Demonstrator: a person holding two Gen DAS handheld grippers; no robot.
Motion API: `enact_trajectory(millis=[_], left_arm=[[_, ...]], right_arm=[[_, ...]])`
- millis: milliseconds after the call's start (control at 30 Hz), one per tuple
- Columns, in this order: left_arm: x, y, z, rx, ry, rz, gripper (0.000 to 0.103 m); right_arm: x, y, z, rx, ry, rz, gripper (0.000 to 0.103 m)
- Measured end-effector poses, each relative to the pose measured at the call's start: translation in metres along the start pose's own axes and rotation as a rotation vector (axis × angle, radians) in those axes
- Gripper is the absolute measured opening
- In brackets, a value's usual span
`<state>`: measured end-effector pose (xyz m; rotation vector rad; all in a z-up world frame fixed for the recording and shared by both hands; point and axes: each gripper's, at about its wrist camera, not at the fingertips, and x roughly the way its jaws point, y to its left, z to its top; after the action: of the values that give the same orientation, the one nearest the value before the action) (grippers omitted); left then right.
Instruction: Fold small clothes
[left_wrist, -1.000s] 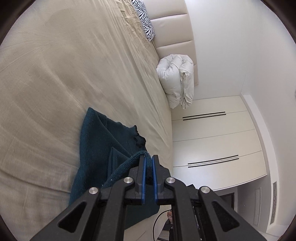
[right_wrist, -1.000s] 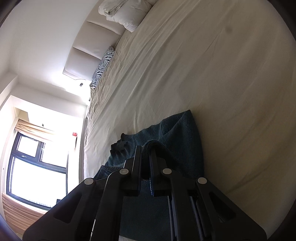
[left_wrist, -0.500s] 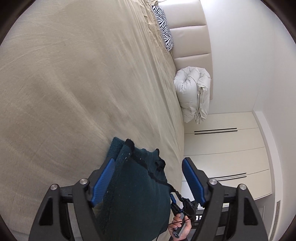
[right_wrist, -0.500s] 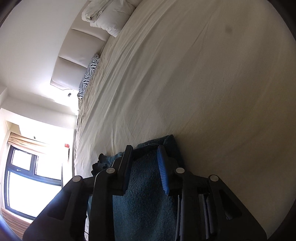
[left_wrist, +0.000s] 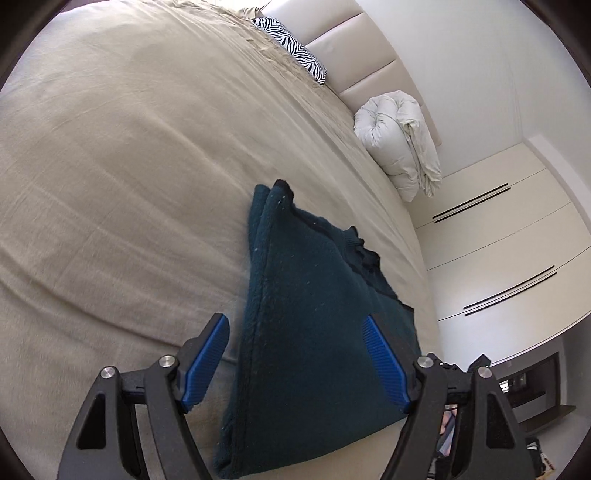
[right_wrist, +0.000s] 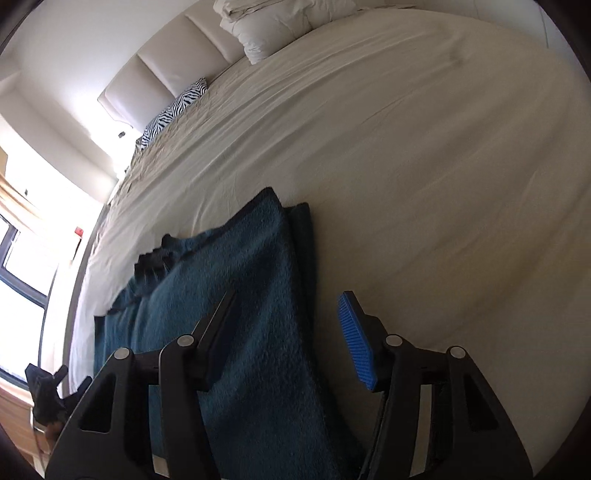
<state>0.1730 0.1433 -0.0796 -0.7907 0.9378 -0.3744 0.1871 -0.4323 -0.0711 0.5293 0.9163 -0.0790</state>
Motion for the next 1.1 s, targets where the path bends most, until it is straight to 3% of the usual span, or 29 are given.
enact_trajectory(millis=[133, 300, 433, 500, 800, 1100], left_arm=[[0.0, -0.003, -0.012, 0.045, 0.002, 0.03, 0.075], [0.002, 0.0, -0.025, 0.06, 0.018, 0.043, 0.062], [0.004, 0.0, -0.033, 0.086, 0.024, 0.066, 0.051], [0.006, -0.002, -0.035, 0.096, 0.026, 0.073, 0.048], [0.014, -0.005, -0.034, 0.106, 0.027, 0.125, 0.023], [0.014, 0.001, -0.038, 0.115, 0.037, 0.143, 0.02]], right_arm=[[-0.009, 0.011, -0.031, -0.125, 0.019, -0.111, 0.041], [-0.022, 0.014, -0.051, -0.154, 0.027, -0.128, 0.031], [-0.032, 0.019, -0.056, -0.186, 0.004, -0.17, 0.01], [-0.037, 0.017, -0.057, -0.179, -0.003, -0.168, 0.007], [-0.038, 0.0, -0.06, -0.096, 0.003, -0.128, 0.005], [-0.047, -0.016, -0.074, 0.0, 0.0, -0.076, 0.005]])
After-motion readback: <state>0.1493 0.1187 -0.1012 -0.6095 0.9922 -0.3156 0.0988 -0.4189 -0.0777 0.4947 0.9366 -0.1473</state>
